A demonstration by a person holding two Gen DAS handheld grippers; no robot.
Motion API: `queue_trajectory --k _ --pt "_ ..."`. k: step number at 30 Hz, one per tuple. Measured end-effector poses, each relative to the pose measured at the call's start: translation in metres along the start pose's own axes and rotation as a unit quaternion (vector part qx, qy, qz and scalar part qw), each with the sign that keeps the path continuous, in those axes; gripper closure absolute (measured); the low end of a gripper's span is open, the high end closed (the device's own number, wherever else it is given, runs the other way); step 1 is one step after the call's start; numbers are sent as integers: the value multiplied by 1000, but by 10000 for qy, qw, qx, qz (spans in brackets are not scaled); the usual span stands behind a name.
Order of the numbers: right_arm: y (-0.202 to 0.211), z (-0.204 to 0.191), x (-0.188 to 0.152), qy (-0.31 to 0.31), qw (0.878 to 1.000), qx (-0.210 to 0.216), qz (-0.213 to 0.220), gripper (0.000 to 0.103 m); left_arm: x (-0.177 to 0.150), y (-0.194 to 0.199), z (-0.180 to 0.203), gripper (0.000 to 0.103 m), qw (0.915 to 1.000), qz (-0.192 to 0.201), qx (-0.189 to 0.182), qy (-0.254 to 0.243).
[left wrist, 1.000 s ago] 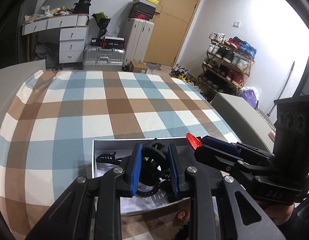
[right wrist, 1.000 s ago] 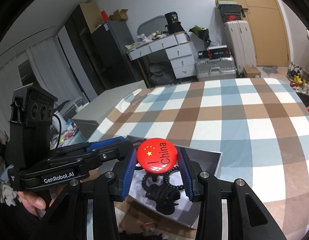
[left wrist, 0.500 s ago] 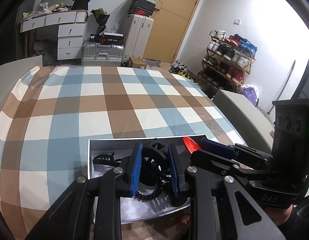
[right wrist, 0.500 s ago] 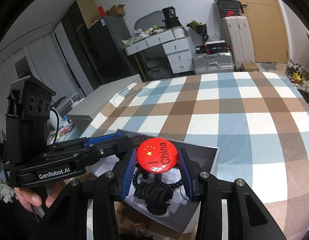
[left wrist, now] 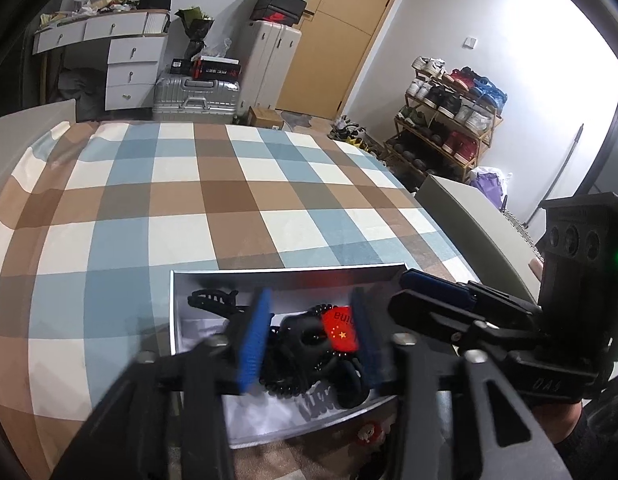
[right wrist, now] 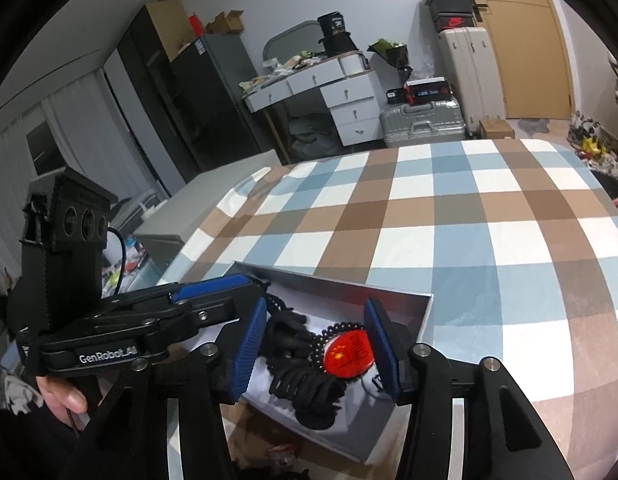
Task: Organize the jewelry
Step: 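Carry both held items into the grey box and open both tools, then withdraw both tools from the box over the table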
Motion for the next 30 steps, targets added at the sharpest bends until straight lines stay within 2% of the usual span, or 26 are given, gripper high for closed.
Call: queue_trajectory --k 2,8,11,15,24,30 --pt "7 0 0 12 10000 -44 53 52 -1 4 1 53 9999 44 80 -44" --pt "30 0 -1 -20 9996 -182 216 47 -4 19 1 52 9995 126 279 -23" --pt "42 -3 -1 -4 9993 -234 298 47 -6 27 4 46 9989 170 433 -83" --pt "59 -12 -2 47 9988 -219 444 37 -9 39 12 42 9977 255 592 -188" --pt "92 -32 -6 233 9970 -223 707 32 -16 61 27 38 9956 449 750 -335" --pt "107 -40 -10 256 9962 -248 799 26 -20 74 30 29 9940 599 847 -347"
Point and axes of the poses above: each gripper's, at about its wrist camera, not at the fingertips, and y roughly against the way its jaws point, z to its right, x to its top, the point moved 1 cm from there along -y, roughly the way its jaws point, and after that the axes turned 6 degrees about z, right-handed, at the moved point
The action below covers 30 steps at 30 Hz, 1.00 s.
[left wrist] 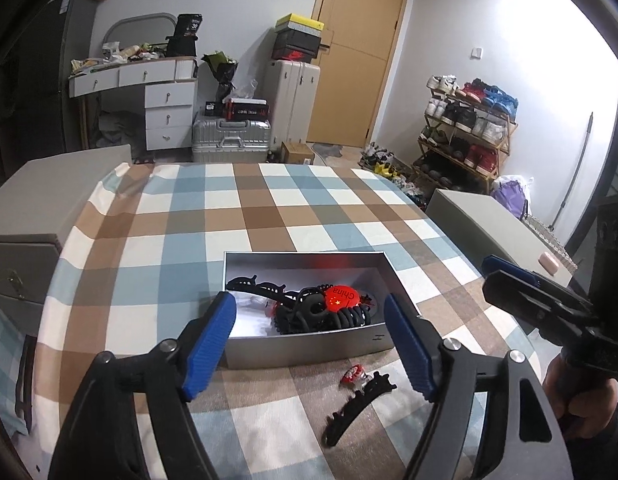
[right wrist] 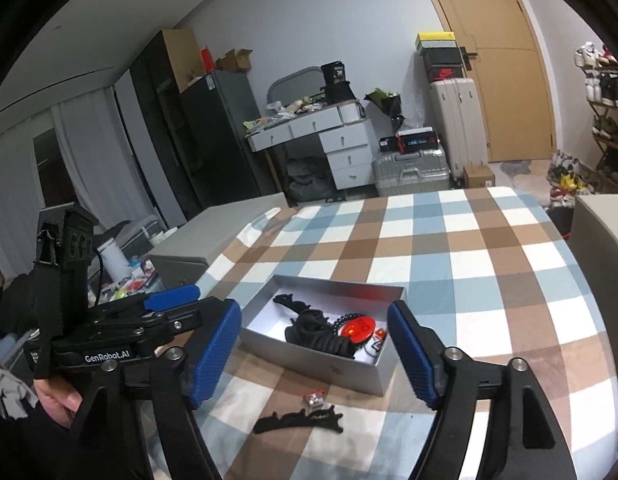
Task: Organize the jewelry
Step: 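Withdraw both tools from the box over the table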
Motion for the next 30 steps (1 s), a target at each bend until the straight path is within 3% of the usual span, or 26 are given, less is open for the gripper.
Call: queue_trajectory --k 16,24,30 --pt "26 -23 -15 239 9997 -107 18 13 -16 24 -4 18 9986 321 419 95" --pt "22 -19 -30 138 9996 -184 -176 12 -33 23 -7 4 9979 321 544 134" --pt "11 -14 -46 109 9990 -218 -388 11 -53 18 -11 1 9963 323 785 108"
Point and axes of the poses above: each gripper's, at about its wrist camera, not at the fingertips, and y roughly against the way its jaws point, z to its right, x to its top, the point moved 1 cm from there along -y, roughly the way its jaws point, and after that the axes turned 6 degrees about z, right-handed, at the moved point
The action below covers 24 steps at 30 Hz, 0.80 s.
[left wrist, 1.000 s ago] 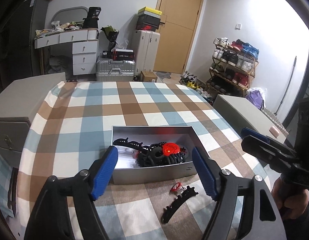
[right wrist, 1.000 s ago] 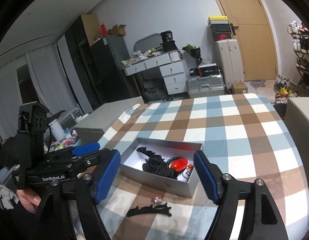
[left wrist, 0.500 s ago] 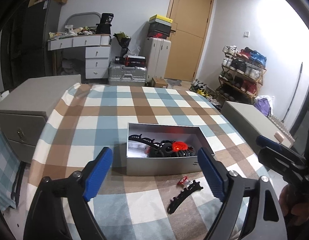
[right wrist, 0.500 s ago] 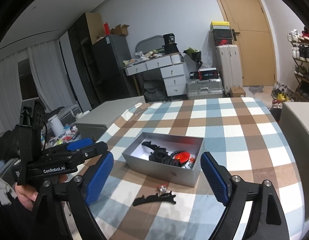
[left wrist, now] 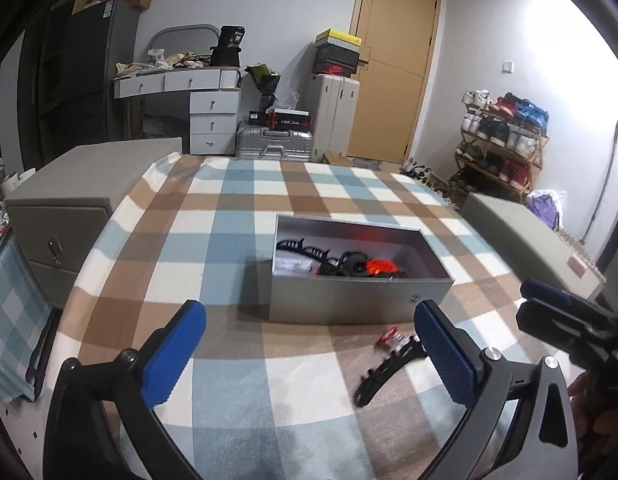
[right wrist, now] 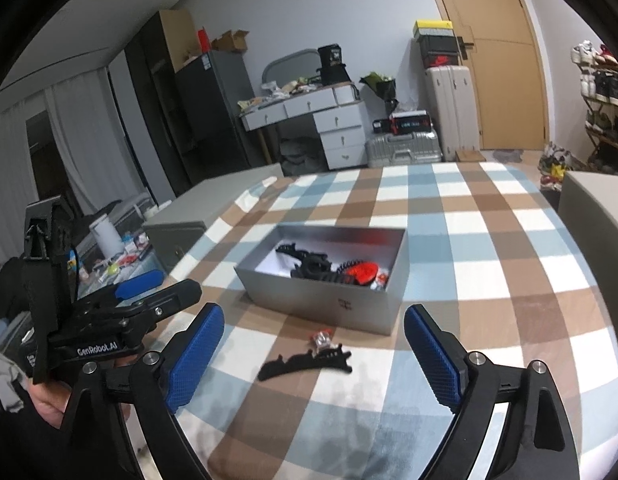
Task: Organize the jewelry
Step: 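Withdraw both tools from the box over the table, then grasp the clear red-capped item with the right tool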
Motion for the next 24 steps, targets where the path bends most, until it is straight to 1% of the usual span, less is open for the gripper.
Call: queue_trajectory --k 2,6,10,14,17,19,23,24 --pt "-7 2 -5 -14 9999 -4 -105 11 -6 -2 0 1 9999 -31 87 -65" --pt "-23 7 -13 -63 9995 -11 -300 10 -18 -9 -3 1 9996 -192 142 -140" --pt "-44 10 -21 -87 9982 54 -598 10 -27 -13 -4 1 9991 -295 212 -237" --pt "-62 9 -27 -10 9967 143 -799 10 -32 -16 -7 1 9988 -372 254 -214" --pt "-77 6 -29 64 9955 170 -928 11 -35 -19 -9 1 9987 -433 218 -140" --pt "-86 5 -29 83 9946 202 -1014 13 -36 -20 -10 1 9986 -489 166 -83" --pt "-99 2 -30 209 9928 182 -1169 20 -37 -21 -10 1 9984 -548 101 -32" --pt "-103 2 -31 228 9919 164 -1235 25 -38 -21 -10 1 9984 -558 90 -30"
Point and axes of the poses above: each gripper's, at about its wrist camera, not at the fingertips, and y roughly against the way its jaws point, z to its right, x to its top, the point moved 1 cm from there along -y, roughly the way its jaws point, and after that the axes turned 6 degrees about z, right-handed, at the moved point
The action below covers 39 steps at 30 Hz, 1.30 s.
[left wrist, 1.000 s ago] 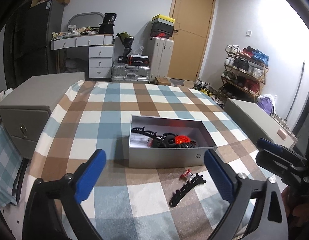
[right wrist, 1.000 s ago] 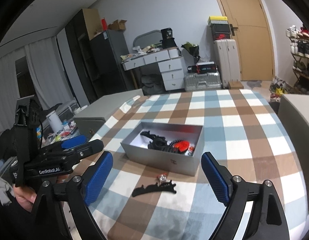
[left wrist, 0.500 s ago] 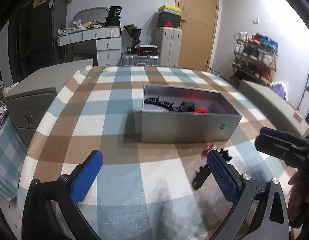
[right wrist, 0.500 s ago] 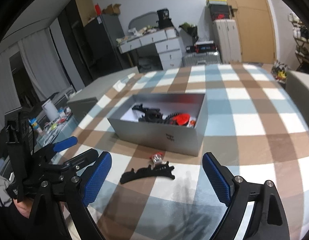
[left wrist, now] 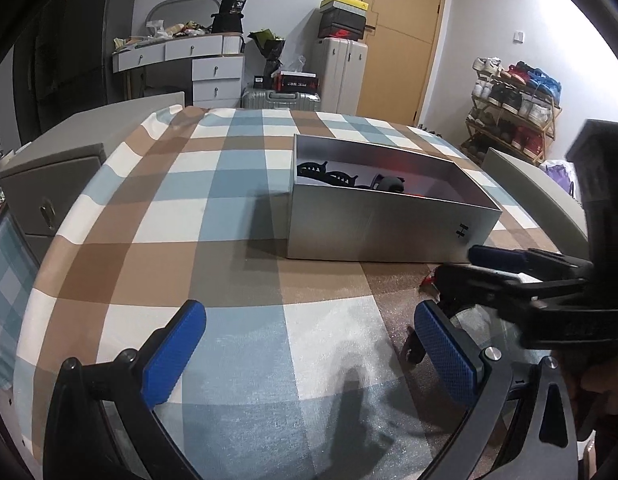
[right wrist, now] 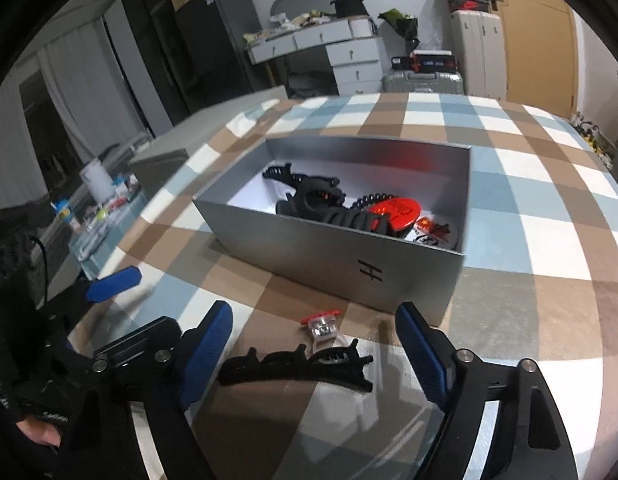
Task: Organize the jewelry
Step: 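Grasp the clear red-capped item with the right tool, then grasp the black comb-shaped hair clip with the left tool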
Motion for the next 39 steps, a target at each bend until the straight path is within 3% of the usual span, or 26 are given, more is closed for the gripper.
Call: queue_trajectory --k 3,7,12,17,22,29,34,39 --pt "-6 1 -1 -54 9999 15 -106 38 -1 -1 2 1 10000 -57 -31 -20" --pt "-8 -4 -3 90 9998 -34 -197 47 -1 -2 3 1 9999 -86 -54 -28" --pt "-12 -3 -5 113 9995 -51 -275 81 0 -2 4 1 9999 -149 -46 -33" --pt "-11 -4 -4 151 9996 -70 -242 85 1 -1 6 1 9998 -150 -17 -114" --pt "5 -7 0 197 9997 55 155 85 3 1 11 1 9996 -132 -41 -235" --pt "33 0 9 -8 9978 219 632 85 1 -6 27 1 9965 -487 -488 -481" --pt "59 9 8 -92 9945 161 1029 85 1 -15 45 1 9899 -806 -890 -753" --pt "75 23 2 -273 9928 59 1163 85 5 -24 61 2 9835 -1025 -1124 -980"
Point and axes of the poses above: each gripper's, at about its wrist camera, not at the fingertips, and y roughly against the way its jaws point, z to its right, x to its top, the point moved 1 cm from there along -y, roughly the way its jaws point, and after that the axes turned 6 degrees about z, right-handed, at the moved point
